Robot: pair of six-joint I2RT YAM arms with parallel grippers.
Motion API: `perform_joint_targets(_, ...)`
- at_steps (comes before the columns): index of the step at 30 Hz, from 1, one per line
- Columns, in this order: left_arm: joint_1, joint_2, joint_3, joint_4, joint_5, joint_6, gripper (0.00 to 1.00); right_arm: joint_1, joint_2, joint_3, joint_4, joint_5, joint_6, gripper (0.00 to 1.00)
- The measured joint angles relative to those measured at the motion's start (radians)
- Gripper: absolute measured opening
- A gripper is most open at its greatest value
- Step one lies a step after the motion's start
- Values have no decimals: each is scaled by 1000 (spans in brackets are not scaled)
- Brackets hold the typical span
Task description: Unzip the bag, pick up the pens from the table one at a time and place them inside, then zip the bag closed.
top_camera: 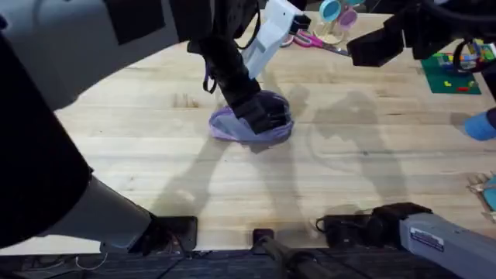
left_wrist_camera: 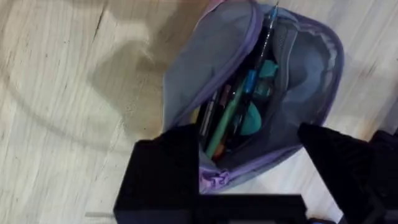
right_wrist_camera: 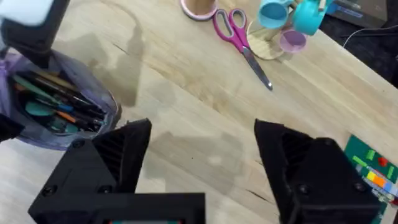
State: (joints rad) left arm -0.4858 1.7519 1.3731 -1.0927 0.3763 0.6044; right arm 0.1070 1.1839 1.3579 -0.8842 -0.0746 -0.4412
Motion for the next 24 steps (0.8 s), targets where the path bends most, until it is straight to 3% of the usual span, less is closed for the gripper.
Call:
perform_joint_targets(14,20,-58,0,4,23,0,995,0,0,0,0,0,0,996)
perform_joint_targets(18,82,-172,1,18,23,2,995,0,0,0,0,-1,0,996)
perform_joint_targets(24,229,-324,18,-2,36,49,995,-1,0,0,-18,-119,0,996)
